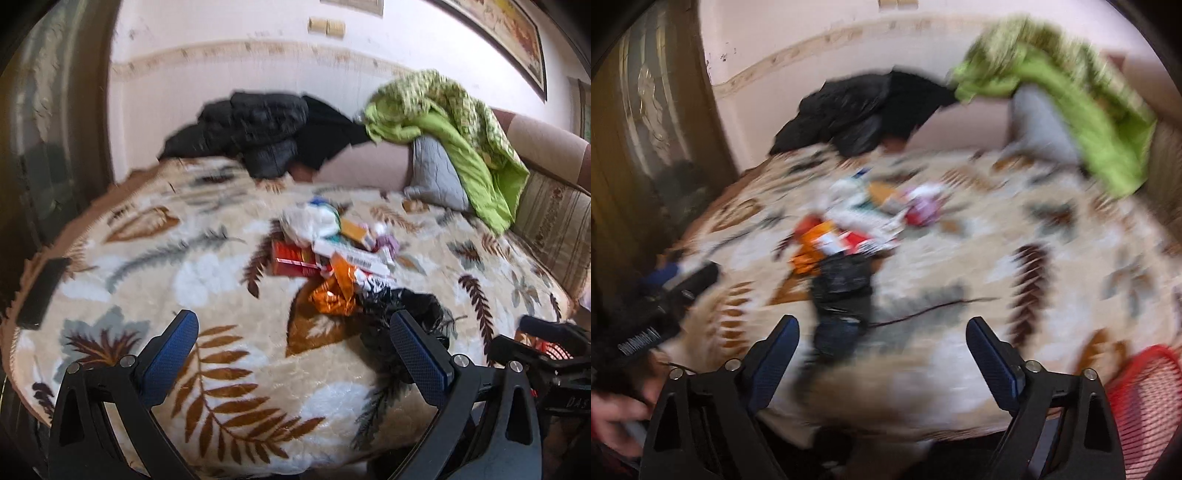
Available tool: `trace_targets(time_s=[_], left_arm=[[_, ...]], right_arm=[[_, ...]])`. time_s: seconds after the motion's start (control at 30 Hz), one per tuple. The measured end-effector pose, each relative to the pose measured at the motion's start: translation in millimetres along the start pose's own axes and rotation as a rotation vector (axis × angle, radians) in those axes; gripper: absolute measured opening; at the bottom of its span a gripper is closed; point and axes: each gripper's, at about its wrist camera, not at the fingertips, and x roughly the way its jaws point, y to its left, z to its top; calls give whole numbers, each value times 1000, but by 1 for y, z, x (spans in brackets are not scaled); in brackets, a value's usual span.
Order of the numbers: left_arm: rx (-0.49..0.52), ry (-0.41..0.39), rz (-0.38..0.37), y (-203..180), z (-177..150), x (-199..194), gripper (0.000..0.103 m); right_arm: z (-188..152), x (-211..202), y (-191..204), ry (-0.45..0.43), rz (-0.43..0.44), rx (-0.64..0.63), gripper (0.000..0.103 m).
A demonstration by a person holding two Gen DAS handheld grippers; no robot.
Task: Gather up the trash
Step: 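Grasp the black plastic bag with the right tool while the left grasps the orange wrapper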
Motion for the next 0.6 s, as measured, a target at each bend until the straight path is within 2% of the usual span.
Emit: trace_targets(time_s=[0.1, 0.2, 0.23, 0.27, 0.3, 0.33, 0.43, 0.5, 0.6], left_arm=[[-9, 64, -25, 5, 8, 18, 87], [-20, 101, -44, 11, 14, 32, 84], [-28, 107, -50, 12, 16, 36, 82], [-36, 115, -60, 14, 18, 39, 81], [-39, 128, -76, 15, 19, 44, 78], [-42, 137, -87, 15, 22, 48, 75], [-47, 164, -118, 12, 29, 65, 71], [-50, 188, -146, 5, 33, 77, 71], [-40, 250, -191, -12, 37, 102, 71]], right_arm=[[13, 34, 2, 82, 78, 57, 88], [17, 68, 7, 145, 100, 61, 79], [16, 79, 7, 171, 99, 65, 73], [13, 89, 5, 200, 105, 84, 52], [11, 95, 3, 219, 129, 104, 41], [8, 96, 0, 221, 146, 126, 40], [9, 80, -4, 142, 161, 137, 30], [11, 65, -7, 77, 121, 125, 27], [10, 48, -18, 25, 81, 146, 26]])
